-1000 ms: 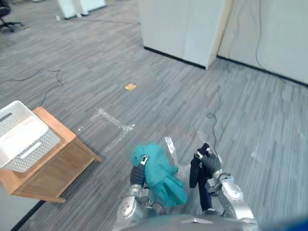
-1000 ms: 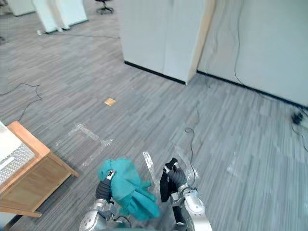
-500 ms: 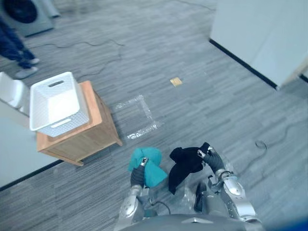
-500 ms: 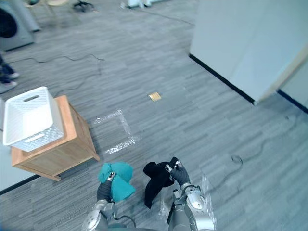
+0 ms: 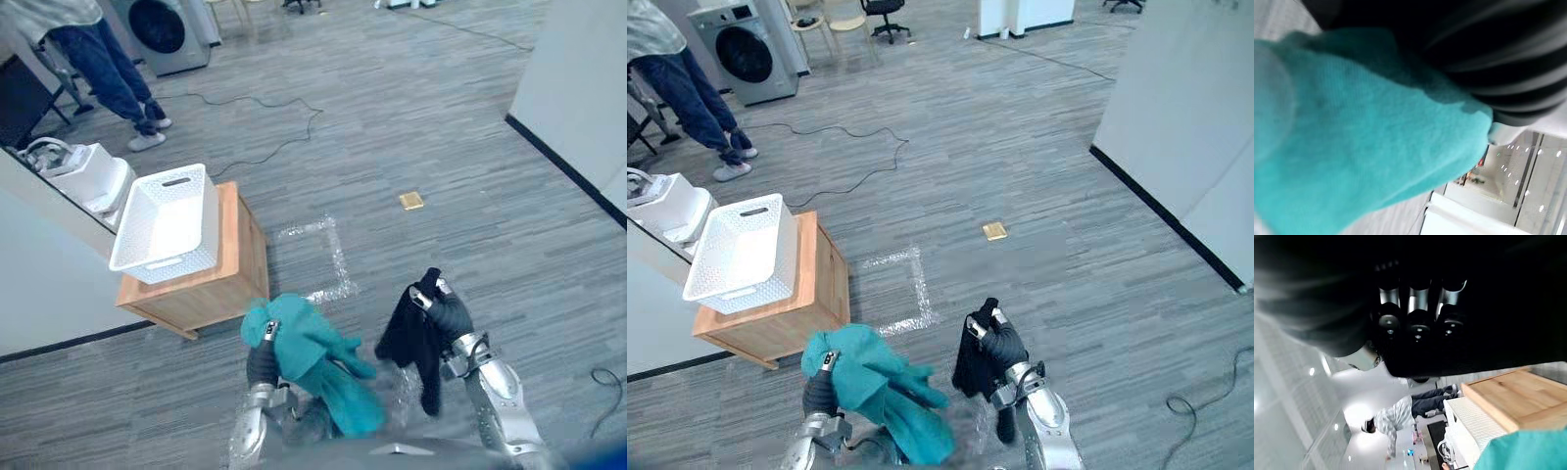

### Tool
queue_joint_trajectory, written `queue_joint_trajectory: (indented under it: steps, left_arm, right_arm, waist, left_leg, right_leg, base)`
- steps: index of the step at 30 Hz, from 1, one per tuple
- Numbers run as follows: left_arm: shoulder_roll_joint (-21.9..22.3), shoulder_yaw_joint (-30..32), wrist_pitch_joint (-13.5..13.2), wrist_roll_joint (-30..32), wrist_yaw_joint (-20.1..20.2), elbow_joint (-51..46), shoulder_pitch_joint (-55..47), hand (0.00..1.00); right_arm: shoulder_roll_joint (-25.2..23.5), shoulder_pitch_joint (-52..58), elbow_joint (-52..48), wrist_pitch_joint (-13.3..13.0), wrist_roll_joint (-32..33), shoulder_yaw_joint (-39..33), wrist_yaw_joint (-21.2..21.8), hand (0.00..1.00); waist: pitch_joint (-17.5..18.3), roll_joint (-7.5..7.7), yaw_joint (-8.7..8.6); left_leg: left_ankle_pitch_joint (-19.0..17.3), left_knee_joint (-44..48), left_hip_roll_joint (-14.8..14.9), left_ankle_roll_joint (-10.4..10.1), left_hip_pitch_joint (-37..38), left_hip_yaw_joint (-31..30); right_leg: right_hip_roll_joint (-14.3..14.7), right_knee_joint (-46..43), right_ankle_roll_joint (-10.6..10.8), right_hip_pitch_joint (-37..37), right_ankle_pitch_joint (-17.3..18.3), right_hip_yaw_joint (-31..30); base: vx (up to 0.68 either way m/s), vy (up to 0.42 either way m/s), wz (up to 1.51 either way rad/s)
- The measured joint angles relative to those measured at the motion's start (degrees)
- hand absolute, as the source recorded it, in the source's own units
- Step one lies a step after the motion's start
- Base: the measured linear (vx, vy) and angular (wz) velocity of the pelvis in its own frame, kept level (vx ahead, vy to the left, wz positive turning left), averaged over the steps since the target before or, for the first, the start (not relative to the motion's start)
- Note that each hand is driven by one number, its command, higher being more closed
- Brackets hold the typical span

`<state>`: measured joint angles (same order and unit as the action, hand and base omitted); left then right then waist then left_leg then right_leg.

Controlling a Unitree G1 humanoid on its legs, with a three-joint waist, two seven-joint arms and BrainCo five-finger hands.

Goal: Tidy the bed and pick cloth on bed and put in laundry

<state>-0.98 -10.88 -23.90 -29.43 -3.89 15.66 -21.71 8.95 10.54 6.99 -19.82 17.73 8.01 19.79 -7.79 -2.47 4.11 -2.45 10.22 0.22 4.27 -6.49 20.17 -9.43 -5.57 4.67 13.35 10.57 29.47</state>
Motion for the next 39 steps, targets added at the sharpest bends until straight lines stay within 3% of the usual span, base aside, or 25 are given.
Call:
queue_joint_trajectory:
  steps: [2,4,7,9,11,12,13,14,16,19,21,22,23,25,27,28,29,30,31,32,34,35,36,37,39]
  left_arm:
    - [-0.6,0.0,0.3,0.0,-1.3,0.0,1.0,1.0]
    - [-0.7,0.1,1.0,0.0,-1.5,-0.1,1.2,1.0]
    - [-0.7,0.3,1.1,-0.5,-1.5,-1.1,1.2,1.0]
    - [-0.4,0.5,1.6,-1.0,-1.4,-2.8,1.0,1.0]
    - [-0.5,2.5,3.5,-1.4,-1.3,-6.2,-0.1,1.0]
    - [-0.8,3.2,3.7,-1.4,-1.3,-7.7,-0.5,1.0]
    - [-2.0,4.0,4.3,-1.2,-1.2,-8.7,-0.5,1.0]
    - [-3.1,4.1,5.1,-0.7,-1.3,-8.8,-0.3,1.0]
    - [-3.3,3.5,5.7,0.0,-1.4,-8.8,-0.7,1.0]
    - [-4.3,2.3,5.6,1.0,-2.7,-8.8,-0.4,1.0]
    - [-4.3,1.8,5.6,1.0,-3.5,-8.7,0.1,1.0]
    - [-4.4,1.8,5.6,1.0,-3.6,-8.7,0.5,1.0]
    - [-4.5,1.7,5.5,1.5,-3.6,-8.7,1.3,1.0]
    - [-5.3,1.7,5.5,1.6,-3.7,-8.6,2.2,1.0]
    - [-6.4,1.2,5.4,1.9,-4.2,-8.4,0.9,1.0]
    - [-6.5,1.1,5.4,1.9,-4.2,-8.3,0.1,1.0]
    - [-6.3,0.7,5.4,1.9,-4.3,-7.3,-0.9,1.0]
    - [-6.0,0.0,5.4,1.8,-4.5,-6.9,-2.3,1.0]
    - [-6.0,-0.7,5.3,1.8,-4.6,-6.9,-2.7,1.0]
    - [-5.6,-1.2,5.1,1.8,-4.8,-6.6,-2.6,1.0]
    - [-4.1,-0.7,4.5,0.5,-4.9,-4.7,-1.6,1.0]
    - [-3.1,-0.8,4.4,-0.3,-4.8,-4.7,-1.4,1.0]
    - [-2.6,-0.8,4.3,-0.5,-4.8,-4.7,-1.4,1.0]
    - [-1.7,-0.9,4.2,-0.5,-4.8,-4.7,-1.8,1.0]
    - [-1.7,-1.0,4.2,-0.6,-4.7,-4.7,-2.5,1.0]
  right_arm:
    - [0.0,-0.9,-2.1,1.2,0.1,0.1,-1.5,1.0]
    - [0.0,-2.0,-3.9,3.6,0.3,-0.5,-3.0,1.0]
    - [-0.1,-0.9,-7.2,6.5,3.6,-1.5,-4.4,1.0]
    - [-0.9,1.3,-8.4,8.8,5.2,-2.5,-4.8,1.0]
    - [-1.7,4.2,-8.4,11.6,6.4,-3.4,-5.7,1.0]
    - [-2.2,5.4,-8.4,12.2,6.4,-3.5,-6.0,1.0]
    - [-3.5,7.4,-8.3,12.8,6.4,-3.2,-6.1,1.0]
    - [-4.5,9.0,-8.1,13.3,6.4,-3.0,-6.3,1.0]
    - [-4.4,11.4,-8.0,13.3,6.4,-3.0,-6.6,1.0]
    - [-4.4,12.5,-6.9,12.0,6.5,-2.6,-6.5,1.0]
    - [-4.4,12.9,-5.5,10.3,6.9,-2.6,-6.5,1.0]
    - [-4.4,13.2,-5.4,9.9,7.0,-2.6,-6.5,1.0]
    - [-4.4,13.6,-5.4,8.8,7.8,-2.4,-6.4,1.0]
    - [-4.4,13.4,-5.5,7.3,8.7,-2.2,-6.4,1.0]
    - [-4.2,12.5,-5.5,5.9,9.0,-1.0,-6.5,1.0]
    - [-4.0,12.3,-5.4,5.8,9.0,-0.4,-6.4,1.0]
    - [-3.1,11.8,-5.1,5.8,9.0,0.4,-6.5,1.0]
    - [-1.8,11.6,-4.8,5.8,9.0,1.3,-6.5,1.0]
    - [-1.2,11.4,-4.8,5.8,9.0,1.7,-6.4,1.0]
    - [-0.6,10.5,-4.6,5.8,9.0,1.9,-6.4,1.0]
    - [0.1,7.7,-2.2,5.9,9.0,2.0,-6.3,1.0]
    - [1.2,7.0,-1.4,6.0,8.9,2.2,-6.0,1.0]
    - [1.3,7.0,-1.4,6.1,8.9,2.4,-5.8,1.0]
    - [2.2,7.1,-1.4,6.1,8.9,2.4,-5.2,1.0]
    - [2.8,7.1,-1.7,6.0,8.5,2.2,-3.8,1.0]
  waist:
    - [-0.3,1.7,-0.24]
    - [-0.5,1.84,-0.16]
    - [-0.4,1.95,-0.28]
    - [0.4,0.67,-0.57]
    - [0.6,0.71,-0.79]
    - [0.2,1.67,-0.87]
    - [-0.4,3.22,-1.41]
    - [-1.1,3.98,-2.26]
    - [-1.1,3.48,-3.63]
    - [-1.1,3.67,-4.53]
    - [-1.5,3.41,-4.87]
    - [-1.5,3.15,-4.93]
    - [-1.7,2.69,-4.96]
    - [-1.6,3.4,-4.71]
    - [-1.5,4.59,-4.49]
    - [-1.7,4.63,-4.55]
    - [-1.5,3.33,-4.22]
    - [-0.9,0.96,-4.01]
    - [-0.2,0.08,-4.0]
    - [0.2,-1.3,-4.18]
    - [0.5,-1.94,-4.57]
    - [0.2,-2.09,-4.49]
    - [-0.1,-2.32,-4.22]
    - [-0.5,-2.8,-3.94]
    - [-0.4,-2.78,-3.34]
  left_leg:
    - [0.2,0.0,-1.1,1.3,-0.2,0.6]
    - [-0.4,0.2,-1.3,2.8,0.6,1.7]
    - [-1.2,-1.6,-2.4,2.6,3.6,1.4]
    - [-4.0,-3.5,-2.1,2.0,4.6,1.0]
    - [-5.4,-4.6,-2.9,1.6,6.6,0.3]
    - [-5.7,-5.3,-4.4,1.6,7.7,-0.3]
    - [-6.0,-5.9,-6.5,1.7,9.4,-2.0]
    - [-6.4,-5.9,-7.8,2.3,11.0,-3.6]
    - [-7.1,-5.7,-7.7,3.3,12.1,-6.2]
    - [-7.3,-5.6,-6.8,3.8,13.5,-9.2]
    - [-7.6,-5.1,-4.6,3.1,15.6,-12.7]
    - [-7.7,-5.1,-3.8,2.8,15.9,-13.8]
    - [-8.1,-5.1,-2.4,2.2,16.6,-15.9]
    - [-8.9,-5.0,-1.2,0.9,17.5,-17.9]
    - [-12.3,-3.8,-1.0,-1.4,19.0,-19.0]
    - [-14.5,-2.9,-0.6,-1.6,19.6,-18.9]
    - [-18.2,-0.2,1.6,-2.1,20.7,-18.1]
    - [-20.6,1.0,4.2,-1.9,20.9,-17.2]
    - [-21.5,1.1,5.2,-1.3,21.1,-17.0]
    - [-22.6,1.9,6.6,1.8,21.5,-16.3]
    - [-19.2,16.1,8.5,-0.2,15.0,-13.6]
    - [-14.0,29.0,10.9,-0.8,9.5,-12.1]
    - [-12.0,35.2,12.5,-1.4,6.6,-11.9]
    - [-11.6,45.3,15.3,-2.2,2.6,-11.1]
    - [-12.5,49.7,15.6,-3.2,-1.5,-8.9]
  right_leg:
    - [-0.8,0.9,2.0,1.0,-1.3,1.4]
    - [-0.7,1.1,3.5,2.4,-2.9,1.5]
    - [-0.8,0.1,4.2,5.3,-4.5,2.4]
    - [-1.5,-6.7,5.4,3.5,-3.7,2.7]
    - [-6.1,-22.1,5.9,-1.3,-2.4,2.0]
    - [-9.8,-32.6,4.5,-5.0,-2.9,0.8]
    - [-14.3,-45.6,1.1,-9.9,-6.4,-1.8]
    - [-17.3,-56.4,-1.1,-13.6,-5.8,-3.7]
    - [-18.5,-64.5,-4.2,-18.3,-3.4,-4.1]
    - [-15.3,-61.1,-2.6,-25.3,0.1,-6.5]
    - [-9.7,-48.6,-1.7,-27.1,3.3,-6.8]
    - [-8.1,-44.3,-1.5,-27.1,3.6,-7.0]
    - [-4.7,-33.5,-1.0,-27.0,3.2,-7.7]
    - [-1.9,-18.3,-1.0,-26.7,-1.6,-9.4]
    - [-1.8,-6.7,-0.7,-25.8,-8.8,-12.7]
    - [-1.8,-7.7,-0.8,-25.5,-10.4,-12.9]
    - [-0.4,-11.2,-1.5,-25.3,-11.1,-12.7]
    - [1.2,-14.7,-3.9,-26.3,-8.6,-11.7]
    - [1.8,-16.5,-4.2,-26.9,-7.0,-11.2]
    - [3.0,-19.2,-5.0,-27.8,-3.4,-10.9]
    - [3.4,-20.3,-7.1,-27.6,-0.7,-9.9]
    - [4.3,-18.8,-7.7,-25.2,0.2,-9.7]
    - [5.1,-17.4,-7.8,-23.4,0.5,-9.4]
    - [6.5,-14.7,-8.0,-19.1,1.1,-9.1]
    - [6.8,-10.2,-8.6,-12.6,1.7,-8.4]
  base:
    - [0.25,0.079,0.47]
    - [0.19,0.052,0.39]
    - [0.11,-0.012,0.46]
    - [0.04,0.016,0.45]
    - [0.09,0.064,0.31]
    - [0.14,0.059,0.37]
    - [0.24,0.058,0.59]
    - [0.27,0.046,0.72]
    - [0.23,0.044,0.61]
    - [0.24,-0.014,0.6]
    - [0.3,-0.116,0.73]
    - [0.31,-0.181,0.9]
    - [0.25,-0.174,0.86]
    - [0.33,-0.269,0.83]
    - [0.36,-0.35,0.51]
    - [0.32,-0.348,0.12]
    - [0.33,-0.347,-0.09]
    - [0.44,-0.407,-0.15]
    - [0.39,-0.322,-0.12]
    - [0.43,-0.287,0.04]
    - [0.43,-0.273,0.1]
    - [0.42,-0.267,0.05]
    - [0.52,-0.273,0.1]
    - [0.47,-0.157,0.09]
    - [0.51,-0.159,0.08]
